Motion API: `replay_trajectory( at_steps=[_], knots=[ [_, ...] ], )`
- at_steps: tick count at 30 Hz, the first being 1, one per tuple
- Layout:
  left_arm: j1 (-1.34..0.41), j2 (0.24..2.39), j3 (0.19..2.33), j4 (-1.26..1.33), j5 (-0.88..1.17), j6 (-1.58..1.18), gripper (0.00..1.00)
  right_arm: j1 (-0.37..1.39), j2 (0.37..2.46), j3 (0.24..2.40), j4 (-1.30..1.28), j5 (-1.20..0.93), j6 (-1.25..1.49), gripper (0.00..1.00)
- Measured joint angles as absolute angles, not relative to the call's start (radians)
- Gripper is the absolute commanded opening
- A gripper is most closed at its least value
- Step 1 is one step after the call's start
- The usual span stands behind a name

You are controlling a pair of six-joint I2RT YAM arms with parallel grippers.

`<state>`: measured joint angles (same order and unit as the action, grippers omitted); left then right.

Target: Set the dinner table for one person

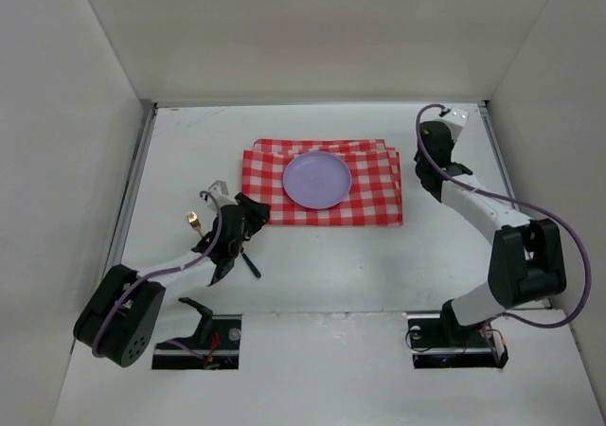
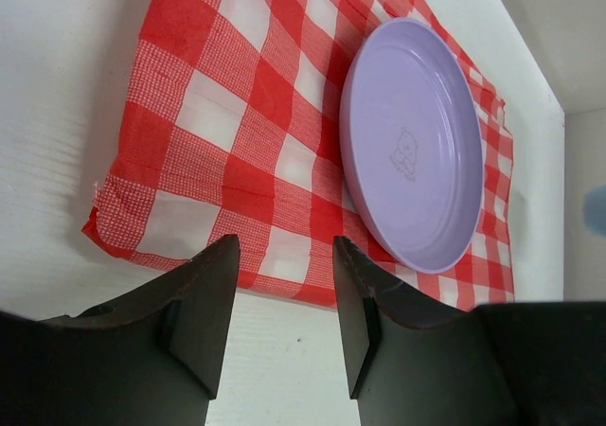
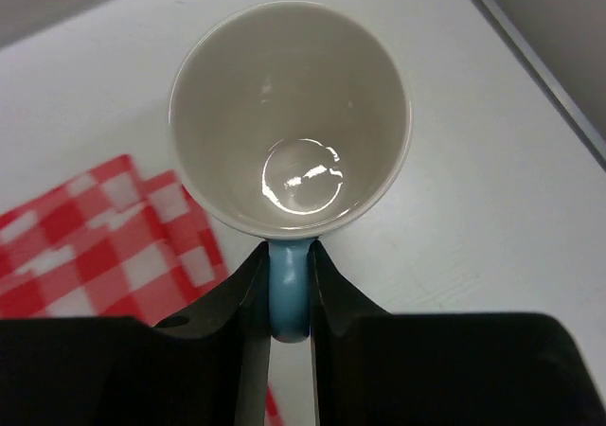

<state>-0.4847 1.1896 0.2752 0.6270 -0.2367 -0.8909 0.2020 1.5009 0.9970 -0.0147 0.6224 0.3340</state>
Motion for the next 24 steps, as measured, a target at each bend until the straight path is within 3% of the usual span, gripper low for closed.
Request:
replay_trajectory(
  at_steps=[12, 24],
  knots=[
    [-0.491, 1.219, 0.275, 0.648, -0.236, -0.891, 0.42, 0.379, 1.787, 1.337, 0.006, 0.514, 0.323, 0.01],
    [-0.492, 1.222, 0.275, 0.654, -0.236, -0.891, 0.42, 0.427, 1.946, 1.402, -0.06, 0.48, 0.341, 0.02]
  ],
)
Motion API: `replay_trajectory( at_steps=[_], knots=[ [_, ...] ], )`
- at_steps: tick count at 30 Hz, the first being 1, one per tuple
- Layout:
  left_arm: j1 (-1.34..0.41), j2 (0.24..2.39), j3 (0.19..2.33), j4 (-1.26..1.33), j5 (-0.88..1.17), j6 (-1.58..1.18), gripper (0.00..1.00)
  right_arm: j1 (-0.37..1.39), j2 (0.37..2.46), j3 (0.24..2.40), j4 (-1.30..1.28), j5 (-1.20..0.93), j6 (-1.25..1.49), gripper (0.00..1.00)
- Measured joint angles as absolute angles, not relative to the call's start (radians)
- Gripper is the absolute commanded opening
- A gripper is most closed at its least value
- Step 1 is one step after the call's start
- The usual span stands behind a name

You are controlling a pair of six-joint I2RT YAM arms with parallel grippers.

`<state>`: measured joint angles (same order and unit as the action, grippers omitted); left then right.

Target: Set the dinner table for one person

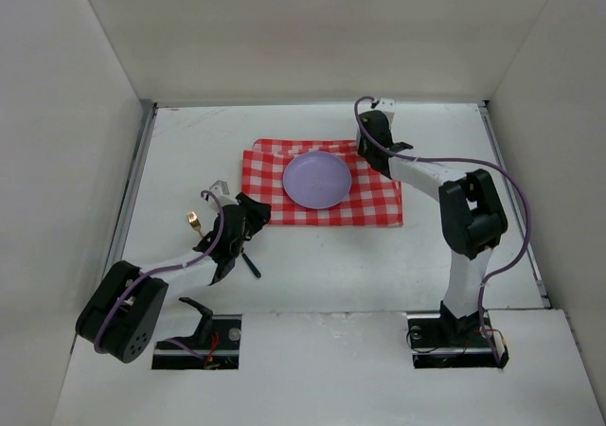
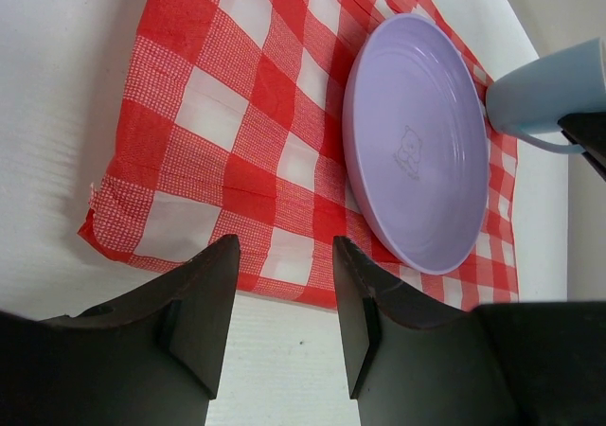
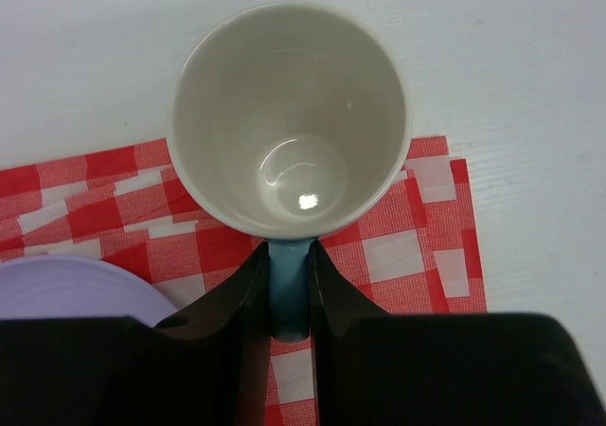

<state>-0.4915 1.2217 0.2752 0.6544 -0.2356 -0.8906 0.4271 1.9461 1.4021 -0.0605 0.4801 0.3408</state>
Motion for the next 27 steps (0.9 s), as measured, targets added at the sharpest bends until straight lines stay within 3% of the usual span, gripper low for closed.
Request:
replay_trajectory(
  at_steps=[27],
  knots=[
    [-0.496, 1.234, 0.275, 0.655, -0.236, -0.891, 0.42, 0.434, 1.86, 1.332, -0.052, 0.472, 0.359, 0.05]
  ],
)
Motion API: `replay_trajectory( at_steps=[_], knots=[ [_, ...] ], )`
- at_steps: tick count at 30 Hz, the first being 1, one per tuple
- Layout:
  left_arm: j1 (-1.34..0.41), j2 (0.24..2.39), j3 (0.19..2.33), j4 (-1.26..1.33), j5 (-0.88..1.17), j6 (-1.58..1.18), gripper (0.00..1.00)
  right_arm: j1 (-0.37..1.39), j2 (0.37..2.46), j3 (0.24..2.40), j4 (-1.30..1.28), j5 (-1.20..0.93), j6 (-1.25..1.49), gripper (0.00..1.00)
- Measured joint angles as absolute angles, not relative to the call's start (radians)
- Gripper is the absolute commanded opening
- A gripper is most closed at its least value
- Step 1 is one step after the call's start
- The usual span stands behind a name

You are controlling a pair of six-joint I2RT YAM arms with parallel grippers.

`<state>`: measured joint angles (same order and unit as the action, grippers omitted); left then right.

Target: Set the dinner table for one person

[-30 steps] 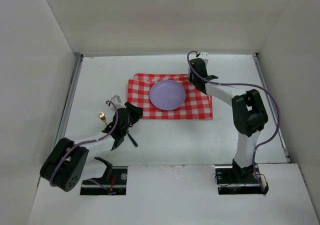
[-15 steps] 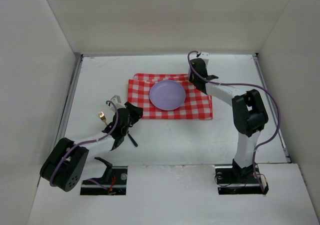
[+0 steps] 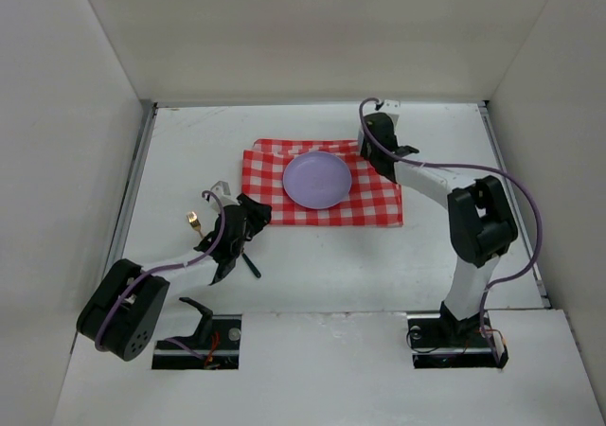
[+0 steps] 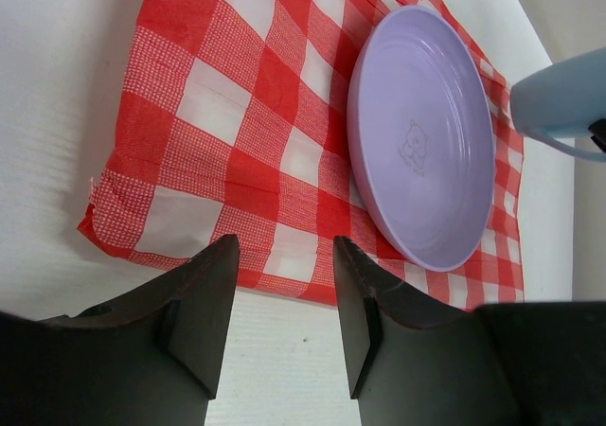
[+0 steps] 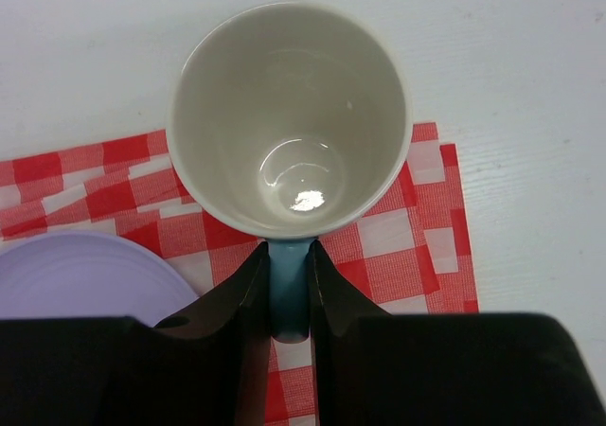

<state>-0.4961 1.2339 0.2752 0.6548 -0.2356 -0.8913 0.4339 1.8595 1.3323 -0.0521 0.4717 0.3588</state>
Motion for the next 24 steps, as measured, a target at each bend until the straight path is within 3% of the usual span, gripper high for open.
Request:
replay_trajectory(
  at_steps=[4, 9, 13, 18, 24],
  knots=[
    [-0.496, 1.234, 0.275, 0.655, -0.236, -0.891, 0.42, 0.435, 1.881, 1.327, -0.053, 0.461, 0.364, 0.08],
    [-0.496, 1.234, 0.275, 0.655, -0.236, -0.891, 0.42, 0.437, 1.903, 1.325, -0.052, 0.456, 0.381, 0.39],
    [-0.496, 1.234, 0.275, 0.654, -0.237, -0.891, 0.41, 0.442, 1.9, 1.324, -0.027, 0.459, 0.388, 0.53],
    [-0.497, 1.229, 0.291, 0.608, -0.261, -0.883, 0.4, 0.448, 1.838, 1.285, -0.015, 0.457, 0.39, 0.66],
    [-0.52, 1.135, 0.335, 0.466, -0.346, -0.846, 0.4, 0.472, 1.661, 1.196, -0.003, 0.441, 0.39, 0.74]
  ],
)
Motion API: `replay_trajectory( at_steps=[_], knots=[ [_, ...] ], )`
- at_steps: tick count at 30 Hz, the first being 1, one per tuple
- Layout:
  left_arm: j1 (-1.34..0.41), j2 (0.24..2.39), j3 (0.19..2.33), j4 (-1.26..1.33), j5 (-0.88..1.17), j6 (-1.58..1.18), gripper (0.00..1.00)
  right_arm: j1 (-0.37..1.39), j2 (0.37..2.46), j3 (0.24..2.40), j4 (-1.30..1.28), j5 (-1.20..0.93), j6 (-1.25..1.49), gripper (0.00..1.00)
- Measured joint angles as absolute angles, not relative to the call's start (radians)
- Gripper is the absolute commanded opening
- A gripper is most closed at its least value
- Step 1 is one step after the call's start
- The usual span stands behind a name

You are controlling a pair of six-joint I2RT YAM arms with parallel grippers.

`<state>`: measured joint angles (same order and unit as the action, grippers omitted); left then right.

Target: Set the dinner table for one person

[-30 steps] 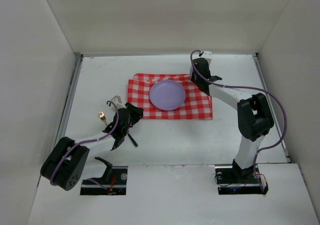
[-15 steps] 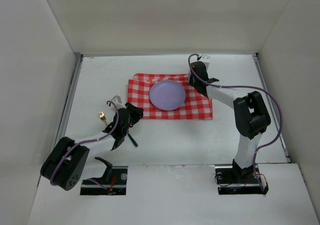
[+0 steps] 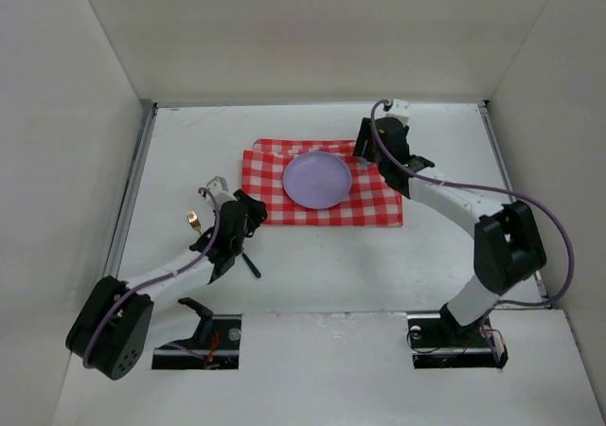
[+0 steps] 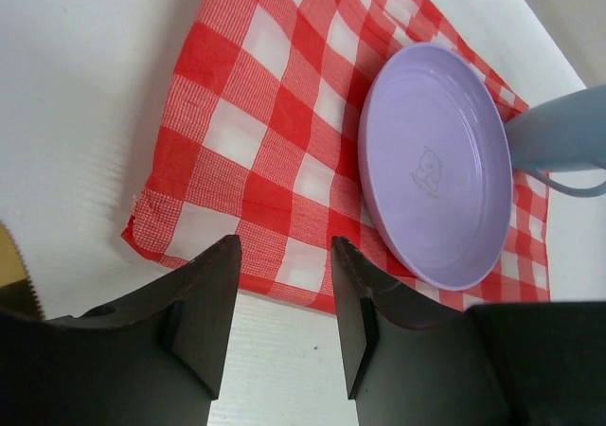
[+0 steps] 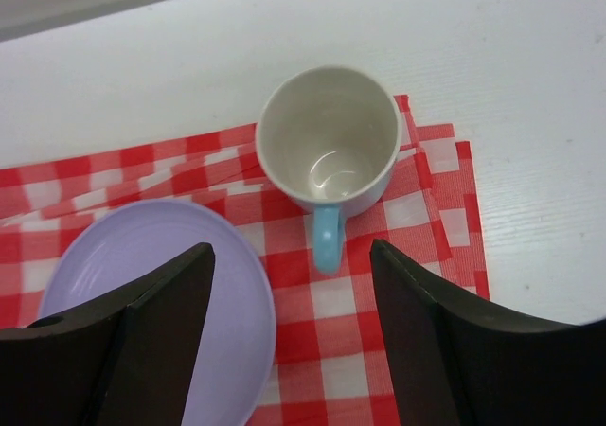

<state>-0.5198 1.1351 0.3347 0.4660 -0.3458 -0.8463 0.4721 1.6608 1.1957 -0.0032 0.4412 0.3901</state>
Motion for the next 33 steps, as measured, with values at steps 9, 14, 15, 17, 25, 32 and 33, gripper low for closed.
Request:
replay_trajectory(
  at_steps=[9, 14, 15, 17, 25, 32, 33],
  knots=[
    [-0.63, 0.962, 0.423, 0.128, -0.511, -0.817, 0.37, 0.559, 1.362, 0.929, 0.031, 0.409, 0.44, 0.22],
    [-0.602, 0.828, 0.423, -0.056, -0.565, -0.816, 0.37, 0.754, 1.327, 0.855, 0.03, 0.339, 0.503, 0.16],
    [-0.588, 0.8, 0.423, -0.079, -0.569, -0.816, 0.37, 0.811, 1.342, 0.856, 0.033, 0.326, 0.513, 0.16],
    [-0.559, 0.745, 0.427, -0.125, -0.575, -0.815, 0.37, 0.924, 1.392, 0.871, 0.036, 0.305, 0.529, 0.18],
    [-0.489, 0.588, 0.5, -0.224, -0.576, -0.799, 0.38, 1.204, 1.788, 1.137, 0.038, 0.278, 0.543, 0.45],
    [-0.443, 0.521, 0.545, -0.255, -0.565, -0.788, 0.38, 1.289, 2.011, 1.342, 0.008, 0.308, 0.535, 0.44],
    [-0.443, 0.516, 0.545, -0.256, -0.561, -0.789, 0.38, 1.29, 2.027, 1.354, 0.004, 0.314, 0.535, 0.44]
  ],
)
